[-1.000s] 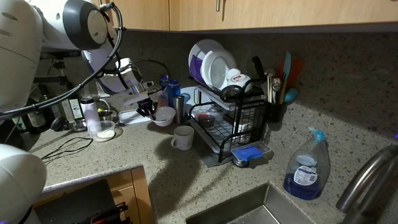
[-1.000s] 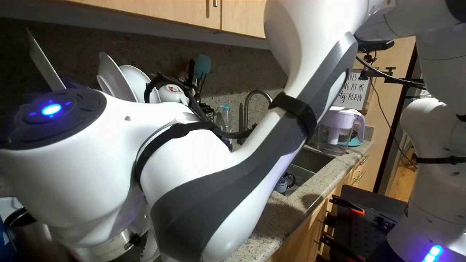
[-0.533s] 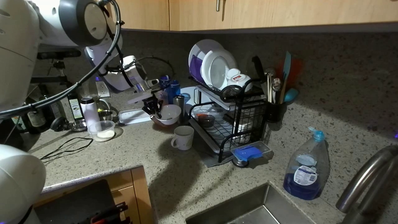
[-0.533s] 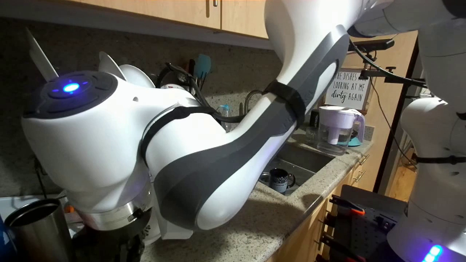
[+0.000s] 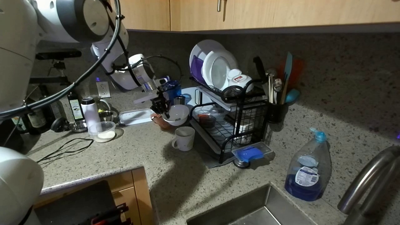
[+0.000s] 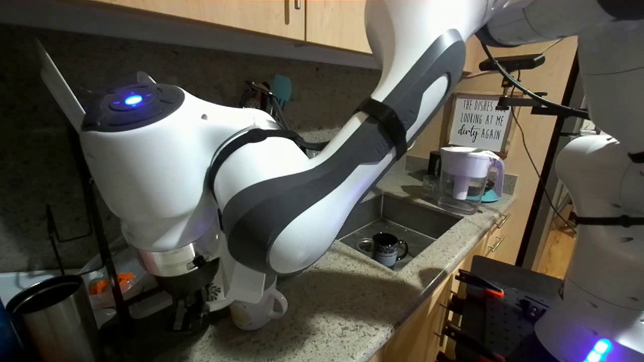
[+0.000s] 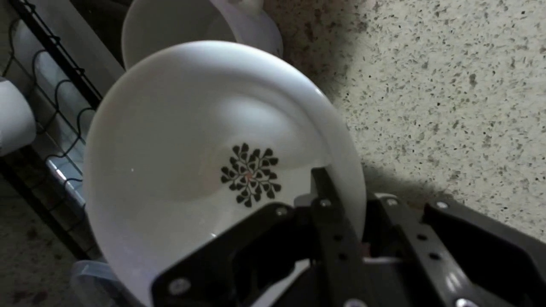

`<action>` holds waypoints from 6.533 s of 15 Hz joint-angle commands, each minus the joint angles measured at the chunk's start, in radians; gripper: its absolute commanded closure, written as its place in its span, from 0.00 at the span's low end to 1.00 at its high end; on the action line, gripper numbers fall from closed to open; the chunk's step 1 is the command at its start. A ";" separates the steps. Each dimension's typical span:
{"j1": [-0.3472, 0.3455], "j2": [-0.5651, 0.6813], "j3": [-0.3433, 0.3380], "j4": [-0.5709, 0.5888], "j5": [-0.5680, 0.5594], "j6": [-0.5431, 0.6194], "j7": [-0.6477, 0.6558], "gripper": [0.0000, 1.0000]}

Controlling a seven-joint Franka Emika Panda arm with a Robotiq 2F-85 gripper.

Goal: Put the white bowl on the bottom shelf of the dish rack

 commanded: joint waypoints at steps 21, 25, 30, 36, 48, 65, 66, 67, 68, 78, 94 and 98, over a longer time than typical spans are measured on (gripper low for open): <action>-0.054 -0.030 -0.023 -0.047 -0.097 0.107 0.249 0.90; -0.061 -0.030 -0.021 -0.047 -0.089 0.118 0.253 0.93; -0.083 -0.035 -0.036 -0.042 -0.107 0.141 0.294 0.93; -0.120 -0.027 -0.052 -0.019 -0.139 0.190 0.310 0.94; -0.173 0.062 -0.073 0.084 -0.131 0.254 0.340 0.94; -0.168 0.148 -0.182 0.142 -0.129 0.367 0.497 0.94; -0.168 0.151 -0.184 0.147 -0.128 0.369 0.502 0.94; -0.168 0.155 -0.187 0.151 -0.129 0.373 0.513 0.94; -0.168 0.158 -0.187 0.155 -0.129 0.372 0.514 0.94; -0.156 0.181 -0.200 0.192 -0.137 0.365 0.546 0.94; -0.168 0.204 -0.209 0.188 -0.126 0.376 0.565 0.94; -0.158 0.171 -0.208 0.147 -0.129 0.369 0.576 0.94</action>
